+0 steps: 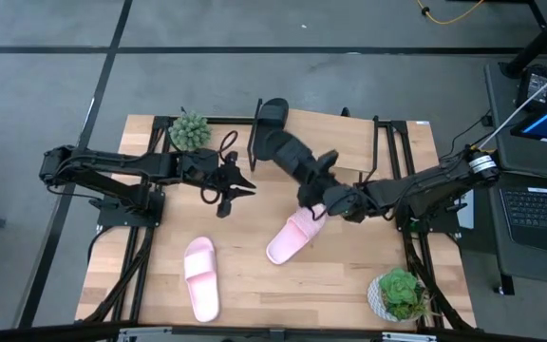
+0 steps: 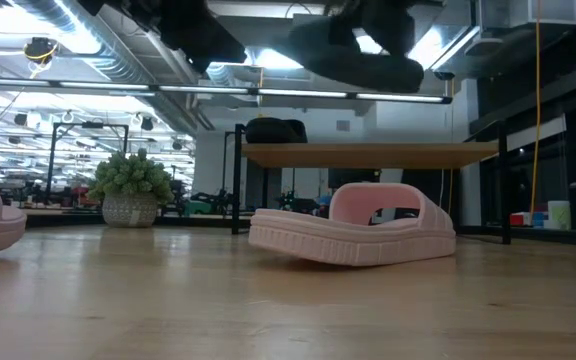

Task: Pick and place slides into the shelf
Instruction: Put the black slide on the shelf

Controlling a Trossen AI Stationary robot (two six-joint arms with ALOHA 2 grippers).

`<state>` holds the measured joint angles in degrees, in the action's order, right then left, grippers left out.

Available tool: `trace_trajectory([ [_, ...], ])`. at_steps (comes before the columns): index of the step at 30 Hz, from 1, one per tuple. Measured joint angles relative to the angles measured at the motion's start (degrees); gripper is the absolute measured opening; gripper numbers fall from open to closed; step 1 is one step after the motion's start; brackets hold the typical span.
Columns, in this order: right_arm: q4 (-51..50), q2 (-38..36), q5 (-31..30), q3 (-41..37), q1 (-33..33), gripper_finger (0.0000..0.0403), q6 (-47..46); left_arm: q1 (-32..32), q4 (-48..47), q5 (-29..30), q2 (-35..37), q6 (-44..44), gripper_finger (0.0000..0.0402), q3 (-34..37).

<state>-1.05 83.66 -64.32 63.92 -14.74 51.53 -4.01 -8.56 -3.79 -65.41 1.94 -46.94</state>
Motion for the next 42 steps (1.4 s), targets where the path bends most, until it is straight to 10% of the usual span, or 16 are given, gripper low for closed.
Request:
trace_trajectory([
  [13,-26.3,0.0,-1.1,11.9,10.9,0.0009,-24.4,0.0,0.0,0.4,0.0,0.0,0.0051,0.1],
  [42,-28.6,4.8,7.9,10.0,19.1,0.0008,-33.5,0.0,0.1,0.4,-0.1,-0.2,0.0050,0.1],
])
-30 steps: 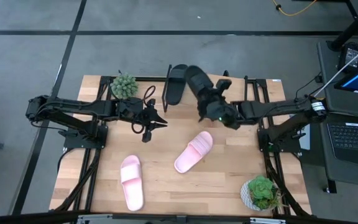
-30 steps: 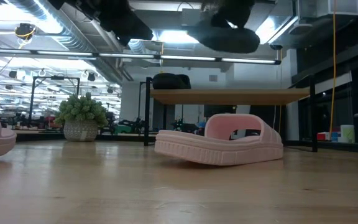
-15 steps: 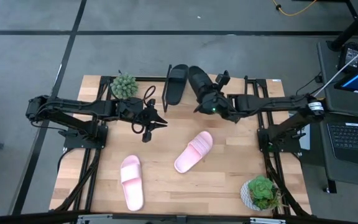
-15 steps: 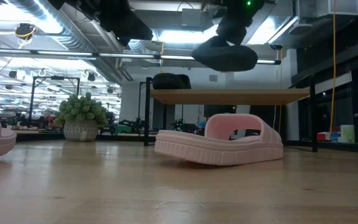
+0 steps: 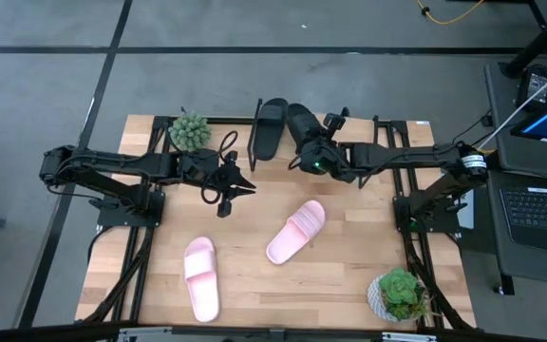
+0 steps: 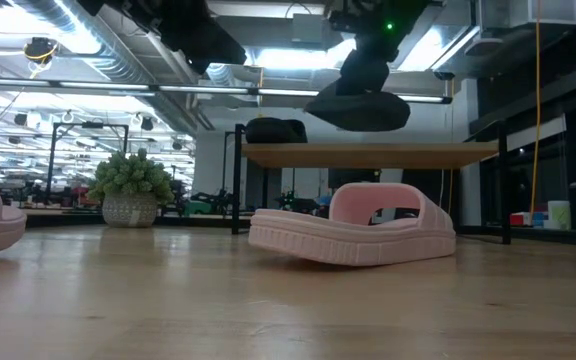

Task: Pick and place slides into the shelf
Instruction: Put the black slide on the shelf

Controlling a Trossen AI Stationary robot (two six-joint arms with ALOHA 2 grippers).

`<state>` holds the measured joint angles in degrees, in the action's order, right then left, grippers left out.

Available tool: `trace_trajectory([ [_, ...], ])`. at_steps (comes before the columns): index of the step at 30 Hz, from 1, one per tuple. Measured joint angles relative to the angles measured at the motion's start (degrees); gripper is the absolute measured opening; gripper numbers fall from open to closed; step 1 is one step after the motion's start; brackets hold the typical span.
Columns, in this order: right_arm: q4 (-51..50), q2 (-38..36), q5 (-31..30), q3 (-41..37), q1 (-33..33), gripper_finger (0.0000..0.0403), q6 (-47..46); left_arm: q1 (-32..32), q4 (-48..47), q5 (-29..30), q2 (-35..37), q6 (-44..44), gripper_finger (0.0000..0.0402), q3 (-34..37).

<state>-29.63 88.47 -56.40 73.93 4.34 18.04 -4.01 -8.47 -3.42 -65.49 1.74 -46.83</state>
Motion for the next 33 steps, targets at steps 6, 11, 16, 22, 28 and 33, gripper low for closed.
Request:
trace_trajectory([
  [6,0.0,0.0,0.1,0.0,0.0,0.0008,0.1,0.0,0.0,0.0,0.0,0.0,0.0050,0.0],
  [11,0.0,0.0,0.2,0.0,0.4,0.0008,-1.3,0.0,0.0,0.0,0.0,0.0,0.0050,0.0],
  [16,-1.0,0.0,0.2,0.0,2.1,0.0008,-2.6,0.0,0.0,0.0,0.0,0.0,0.0050,0.0],
  [22,-1.5,0.0,2.6,0.0,4.6,0.0008,-3.9,0.0,0.0,0.0,0.0,0.0,0.0050,0.0],
  [28,-3.3,0.0,6.5,0.0,7.3,0.0008,-7.7,0.0,0.0,0.0,0.0,0.0,0.0050,0.0],
  [33,-3.3,0.7,8.5,0.0,8.9,0.0008,-8.8,0.0,0.0,0.0,0.0,0.0,0.0050,0.0],
])
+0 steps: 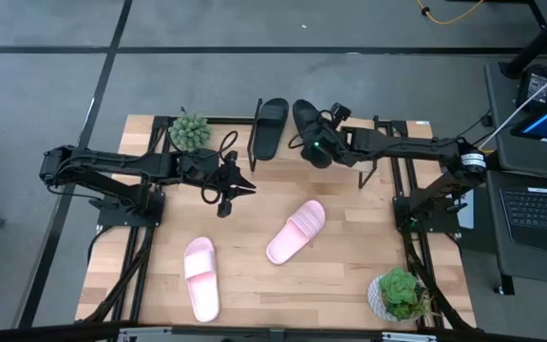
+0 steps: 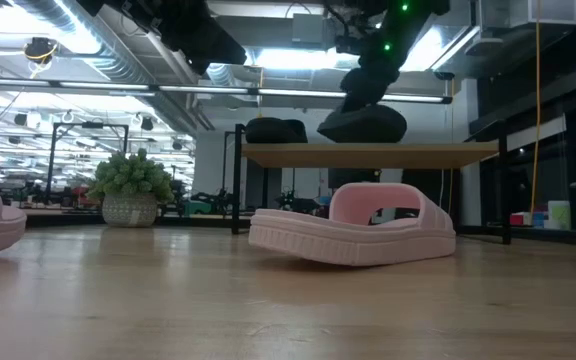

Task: Pick and place slides into the shelf
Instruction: Put the black slide on the shelf

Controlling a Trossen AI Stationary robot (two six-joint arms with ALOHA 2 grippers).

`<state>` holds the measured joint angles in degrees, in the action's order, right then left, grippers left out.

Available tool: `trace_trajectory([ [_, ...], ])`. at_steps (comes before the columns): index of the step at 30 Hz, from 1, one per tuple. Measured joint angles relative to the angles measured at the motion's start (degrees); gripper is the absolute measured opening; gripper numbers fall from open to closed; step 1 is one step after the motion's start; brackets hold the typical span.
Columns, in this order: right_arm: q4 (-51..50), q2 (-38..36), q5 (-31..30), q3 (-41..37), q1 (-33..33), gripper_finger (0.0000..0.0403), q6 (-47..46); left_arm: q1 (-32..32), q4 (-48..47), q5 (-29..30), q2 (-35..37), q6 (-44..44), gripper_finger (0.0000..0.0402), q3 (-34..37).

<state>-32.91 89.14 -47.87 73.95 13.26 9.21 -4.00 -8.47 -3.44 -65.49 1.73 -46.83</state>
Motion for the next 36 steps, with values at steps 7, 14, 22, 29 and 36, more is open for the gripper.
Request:
trace_trajectory([
  [7,1.0,4.8,2.9,0.1,1.5,0.0008,-0.2,0.0,0.0,0.0,0.0,0.0,0.0050,0.0],
  [14,3.5,6.0,2.4,0.1,1.7,0.0008,0.2,0.0,0.0,0.0,0.0,0.0,0.0050,0.0],
  [22,5.4,5.8,3.1,0.1,1.7,0.0019,0.2,0.0,0.0,0.0,0.0,0.0,0.0050,0.0],
  [29,8.3,5.8,4.2,0.0,1.7,0.0030,0.3,0.0,0.0,0.0,0.0,0.0,0.0050,0.0],
  [36,11.1,5.8,5.1,0.0,1.7,0.0033,3.0,0.0,0.0,0.0,0.0,0.0,0.0050,0.0],
])
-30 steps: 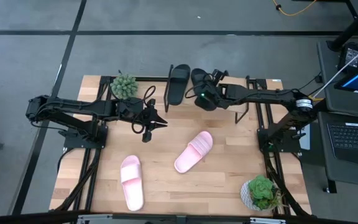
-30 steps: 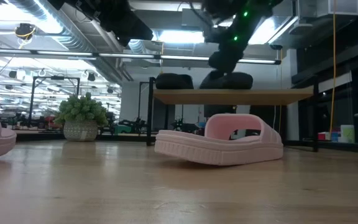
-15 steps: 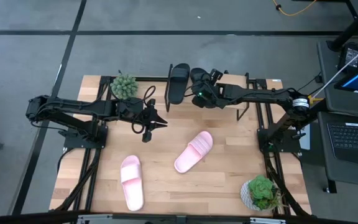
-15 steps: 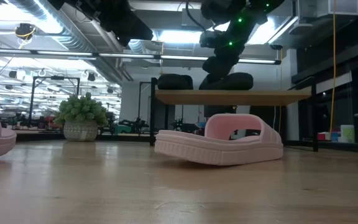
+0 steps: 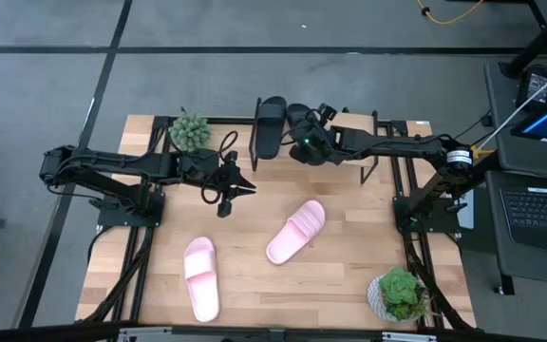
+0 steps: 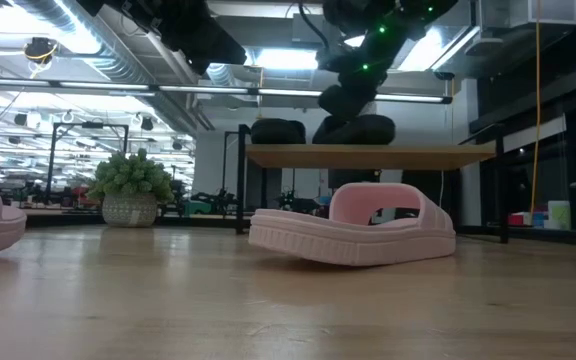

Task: Pick and place slides into the shelf
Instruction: Put the black slide on the shelf

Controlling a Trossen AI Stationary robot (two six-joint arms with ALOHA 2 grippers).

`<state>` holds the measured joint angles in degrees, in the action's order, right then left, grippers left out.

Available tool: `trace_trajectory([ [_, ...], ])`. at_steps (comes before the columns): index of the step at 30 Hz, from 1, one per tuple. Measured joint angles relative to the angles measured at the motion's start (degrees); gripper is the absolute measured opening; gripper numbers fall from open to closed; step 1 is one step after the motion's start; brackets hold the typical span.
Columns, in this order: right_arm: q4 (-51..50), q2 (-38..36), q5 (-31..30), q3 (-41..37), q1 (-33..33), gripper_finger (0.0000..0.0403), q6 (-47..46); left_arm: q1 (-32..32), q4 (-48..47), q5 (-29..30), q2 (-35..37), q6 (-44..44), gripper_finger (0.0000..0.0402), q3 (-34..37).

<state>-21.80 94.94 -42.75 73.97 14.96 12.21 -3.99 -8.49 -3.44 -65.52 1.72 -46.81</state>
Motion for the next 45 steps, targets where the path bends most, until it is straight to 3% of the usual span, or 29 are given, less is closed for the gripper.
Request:
trace_trajectory([
  [5,0.9,0.0,0.2,0.0,0.0,0.0050,0.0,0.0,0.0,0.0,0.0,0.0,0.0050,0.0],
  [14,1.1,0.0,0.1,0.0,-0.1,0.0150,0.1,0.0,0.0,0.0,0.0,0.0,0.0050,0.0],
  [20,1.1,-0.9,0.0,0.0,-0.2,0.0187,0.4,0.0,0.0,0.0,0.0,0.0,0.0050,0.0],
  [34,1.3,-8.3,-0.2,0.1,-3.4,0.0194,3.4,0.0,0.0,0.0,0.0,0.0,0.0050,0.0],
  [45,0.5,-8.9,-0.1,0.1,-6.3,0.0194,5.1,0.0,0.0,0.0,0.0,0.0,0.0050,0.0],
])
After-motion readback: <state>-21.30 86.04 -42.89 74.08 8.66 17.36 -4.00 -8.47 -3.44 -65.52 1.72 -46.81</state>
